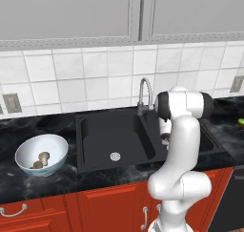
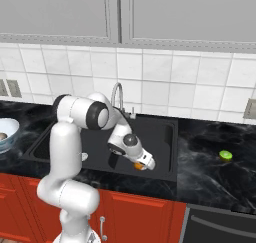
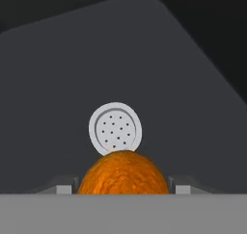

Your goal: There is a mixed pile of frozen fruits and vegetables on the counter. Locate all the frozen vegetables and place the items in a bowl on the counter. Take all the frozen fruits and defrost them in a running sink.

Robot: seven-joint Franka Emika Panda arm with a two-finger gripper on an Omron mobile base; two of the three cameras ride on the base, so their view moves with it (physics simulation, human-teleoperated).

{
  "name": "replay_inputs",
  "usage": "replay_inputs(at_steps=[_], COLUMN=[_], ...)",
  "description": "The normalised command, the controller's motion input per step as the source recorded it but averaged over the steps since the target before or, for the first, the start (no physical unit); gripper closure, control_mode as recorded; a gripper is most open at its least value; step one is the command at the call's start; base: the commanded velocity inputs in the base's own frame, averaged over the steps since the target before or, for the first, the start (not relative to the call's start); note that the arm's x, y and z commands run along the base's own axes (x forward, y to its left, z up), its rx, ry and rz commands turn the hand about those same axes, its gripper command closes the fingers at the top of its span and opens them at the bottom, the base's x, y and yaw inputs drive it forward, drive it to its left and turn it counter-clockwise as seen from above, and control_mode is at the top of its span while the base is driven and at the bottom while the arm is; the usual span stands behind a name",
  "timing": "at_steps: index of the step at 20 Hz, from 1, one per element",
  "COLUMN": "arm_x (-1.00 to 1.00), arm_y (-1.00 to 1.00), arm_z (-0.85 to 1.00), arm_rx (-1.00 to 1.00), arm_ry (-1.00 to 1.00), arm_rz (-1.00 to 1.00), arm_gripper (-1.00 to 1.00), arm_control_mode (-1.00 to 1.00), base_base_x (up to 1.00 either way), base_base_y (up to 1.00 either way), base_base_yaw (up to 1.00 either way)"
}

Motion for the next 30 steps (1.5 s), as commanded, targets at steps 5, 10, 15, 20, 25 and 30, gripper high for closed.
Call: replay_inputs(at_steps=[5, 10, 15, 20, 25, 30], arm_x=[0.00, 0.00, -0.01, 0.00, 0.00, 0.09], arm_y=[-0.13, -0.19, -0.12, 0.00, -0.02, -0.14], arm_z=[0.02, 0.40, 0.74, 0.83, 0.92, 1.00], arm_rx=[0.00, 0.00, 0.00, 0.00, 0.00, 0.00], arm_ry=[0.00, 0.00, 0.00, 0.00, 0.00, 0.01], arm_rz=[0.00, 0.00, 0.00, 0.00, 0.00, 0.00], arm_gripper=[-1.00, -1.00, -1.00, -1.00, -1.00, -1.00], arm_control_mode=[-1.00, -1.00, -1.00, -1.00, -1.00, -1.00], base_base_x=[0.00, 0.00, 0.00, 0.00, 0.00, 0.00], base_base_y=[0.00, 0.00, 0.00, 0.00, 0.00, 0.00], base_base_yaw=[0.00, 0.00, 0.00, 0.00, 0.00, 0.00])
